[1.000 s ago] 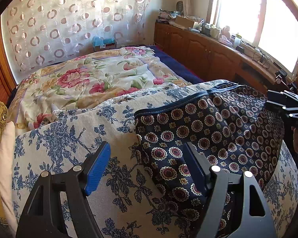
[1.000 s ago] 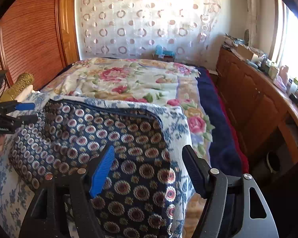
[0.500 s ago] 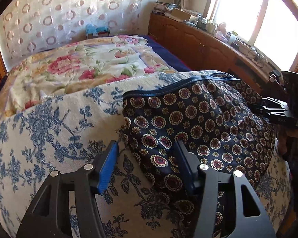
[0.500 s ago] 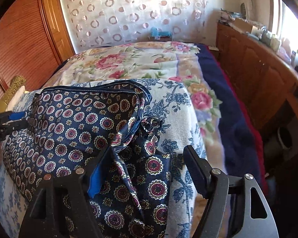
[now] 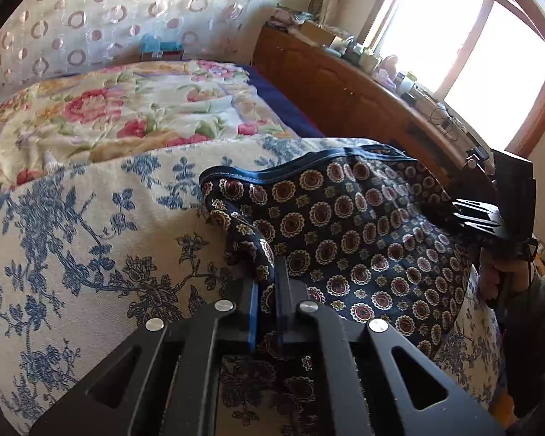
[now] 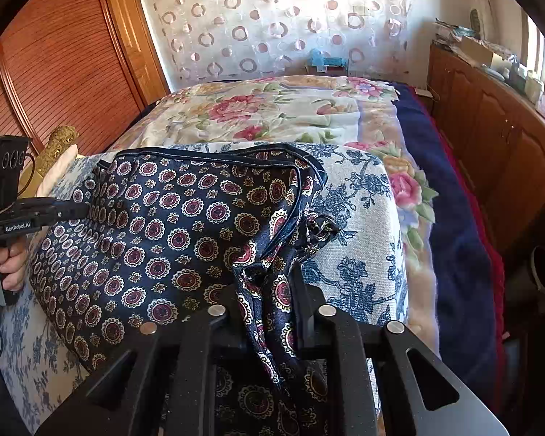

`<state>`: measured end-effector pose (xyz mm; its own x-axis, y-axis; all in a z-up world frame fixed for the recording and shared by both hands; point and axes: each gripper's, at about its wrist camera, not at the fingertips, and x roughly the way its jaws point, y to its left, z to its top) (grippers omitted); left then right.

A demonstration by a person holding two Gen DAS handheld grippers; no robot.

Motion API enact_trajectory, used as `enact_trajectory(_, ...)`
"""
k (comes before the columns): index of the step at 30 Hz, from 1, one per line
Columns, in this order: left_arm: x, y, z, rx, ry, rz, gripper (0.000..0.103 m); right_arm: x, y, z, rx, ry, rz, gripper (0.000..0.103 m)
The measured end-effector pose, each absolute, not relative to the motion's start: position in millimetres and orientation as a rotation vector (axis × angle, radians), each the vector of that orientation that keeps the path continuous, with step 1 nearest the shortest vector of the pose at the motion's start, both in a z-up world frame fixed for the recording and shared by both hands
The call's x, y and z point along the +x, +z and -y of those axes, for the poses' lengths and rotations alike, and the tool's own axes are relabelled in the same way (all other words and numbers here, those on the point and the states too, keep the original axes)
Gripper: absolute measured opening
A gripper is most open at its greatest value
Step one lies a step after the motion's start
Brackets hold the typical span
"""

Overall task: Fold small clothes
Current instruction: 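Lift the folded shirt with both grippers and carry it toward the yellow plush toy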

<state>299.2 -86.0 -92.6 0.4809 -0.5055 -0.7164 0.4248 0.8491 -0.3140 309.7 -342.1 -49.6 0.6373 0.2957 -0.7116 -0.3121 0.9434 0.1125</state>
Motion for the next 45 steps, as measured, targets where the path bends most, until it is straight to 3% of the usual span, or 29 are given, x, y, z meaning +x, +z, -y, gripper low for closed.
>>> enact_trajectory(8, 266, -48, 82, -0.105, -0.580, -0.732, 0.006, 292, -36, 338, -0.052, 0.309, -0.717, 0.008)
enact_trajectory(21, 232, -11, 47, -0.122, -0.531, -0.611, 0.006, 248, 5, 292, -0.135, 0.364, -0.540, 0.008)
enact_trajectory(30, 198, 15, -7, -0.138, -0.417, -0.515, 0.006, 241, 26, 251, -0.200, 0.444, -0.465, 0.008)
enact_trajectory(45, 137, 26, -130, -0.219, -0.127, -0.393, 0.006, 264, 77, 103, -0.400, 0.715, -0.287, 0.008)
